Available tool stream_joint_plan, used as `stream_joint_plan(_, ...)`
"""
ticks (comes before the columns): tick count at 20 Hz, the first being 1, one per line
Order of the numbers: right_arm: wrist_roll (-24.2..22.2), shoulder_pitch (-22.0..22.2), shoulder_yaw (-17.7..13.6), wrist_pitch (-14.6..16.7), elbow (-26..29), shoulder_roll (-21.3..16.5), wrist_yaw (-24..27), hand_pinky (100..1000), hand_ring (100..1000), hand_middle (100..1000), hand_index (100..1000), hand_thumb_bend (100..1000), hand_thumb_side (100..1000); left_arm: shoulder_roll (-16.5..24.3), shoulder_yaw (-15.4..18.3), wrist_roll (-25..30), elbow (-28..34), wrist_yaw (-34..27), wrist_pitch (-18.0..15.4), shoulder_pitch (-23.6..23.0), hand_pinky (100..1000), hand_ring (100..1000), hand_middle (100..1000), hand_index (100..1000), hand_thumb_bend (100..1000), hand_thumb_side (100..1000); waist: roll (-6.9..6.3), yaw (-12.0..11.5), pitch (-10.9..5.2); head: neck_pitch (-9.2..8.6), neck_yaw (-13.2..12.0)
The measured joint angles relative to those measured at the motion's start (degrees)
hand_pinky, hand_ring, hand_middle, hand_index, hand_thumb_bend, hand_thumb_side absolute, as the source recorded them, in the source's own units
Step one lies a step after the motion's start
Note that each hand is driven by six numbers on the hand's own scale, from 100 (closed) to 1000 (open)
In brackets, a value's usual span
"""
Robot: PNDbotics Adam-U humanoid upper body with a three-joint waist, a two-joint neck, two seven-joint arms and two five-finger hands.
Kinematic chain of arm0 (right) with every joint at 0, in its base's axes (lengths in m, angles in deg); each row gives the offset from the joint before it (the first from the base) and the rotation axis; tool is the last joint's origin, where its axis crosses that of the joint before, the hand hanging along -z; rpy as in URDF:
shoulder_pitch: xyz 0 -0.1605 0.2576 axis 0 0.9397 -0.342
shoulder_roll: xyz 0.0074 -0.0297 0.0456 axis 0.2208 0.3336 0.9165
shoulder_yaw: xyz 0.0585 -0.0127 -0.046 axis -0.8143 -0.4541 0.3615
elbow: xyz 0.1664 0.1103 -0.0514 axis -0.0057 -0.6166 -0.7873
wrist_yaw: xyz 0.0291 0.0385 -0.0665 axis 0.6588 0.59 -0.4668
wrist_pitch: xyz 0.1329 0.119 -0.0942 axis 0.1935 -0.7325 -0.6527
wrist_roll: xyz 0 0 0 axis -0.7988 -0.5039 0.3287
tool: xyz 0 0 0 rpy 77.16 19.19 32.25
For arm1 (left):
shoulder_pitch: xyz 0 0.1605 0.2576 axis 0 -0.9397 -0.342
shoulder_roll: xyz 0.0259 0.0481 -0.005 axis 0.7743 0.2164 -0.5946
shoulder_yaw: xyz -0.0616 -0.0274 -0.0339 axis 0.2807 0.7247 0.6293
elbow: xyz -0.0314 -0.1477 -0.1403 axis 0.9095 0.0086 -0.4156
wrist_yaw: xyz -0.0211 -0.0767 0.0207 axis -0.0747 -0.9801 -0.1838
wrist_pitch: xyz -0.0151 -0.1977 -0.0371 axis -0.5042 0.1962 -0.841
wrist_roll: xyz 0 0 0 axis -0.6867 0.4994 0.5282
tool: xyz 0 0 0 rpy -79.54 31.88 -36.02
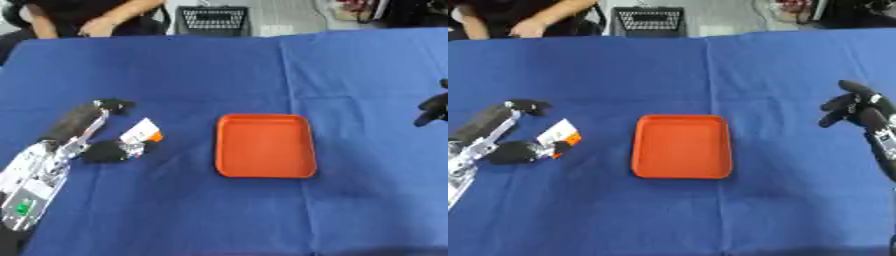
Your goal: Pick up objects on the table and place them in the box.
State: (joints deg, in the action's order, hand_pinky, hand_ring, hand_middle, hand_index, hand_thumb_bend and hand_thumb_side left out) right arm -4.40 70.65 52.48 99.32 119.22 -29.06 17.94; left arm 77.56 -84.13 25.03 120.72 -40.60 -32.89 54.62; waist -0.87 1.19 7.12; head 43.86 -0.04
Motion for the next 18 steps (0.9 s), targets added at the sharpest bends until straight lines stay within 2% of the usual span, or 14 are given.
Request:
stream_joint_plan(12,0.0,0.0,0.0,0.0,0.0,0.0,-0.2,581,569,659,938,100,937,0.0,-0.8,0.7,0.0,4.6,0.3,-0.2,861,764,653,875,805,753,-0.01,0.1,0.0,0.02,0.0)
stream_joint_plan(16,0.0,0.0,0.0,0.0,0.0,0.0,-0.2,581,569,659,938,100,937,-0.5,-1.1,0.9,-0.3,4.9,0.5,-0.3,860,762,642,873,765,728,-0.01,0.1,0.0,0.02,0.0)
stream_joint_plan(18,0.0,0.0,0.0,0.0,0.0,0.0,-0.2,581,568,659,939,100,938,-0.5,-1.1,0.9,-0.4,5.0,0.5,-0.4,859,760,631,870,702,691,-0.01,0.1,0.0,0.02,0.0)
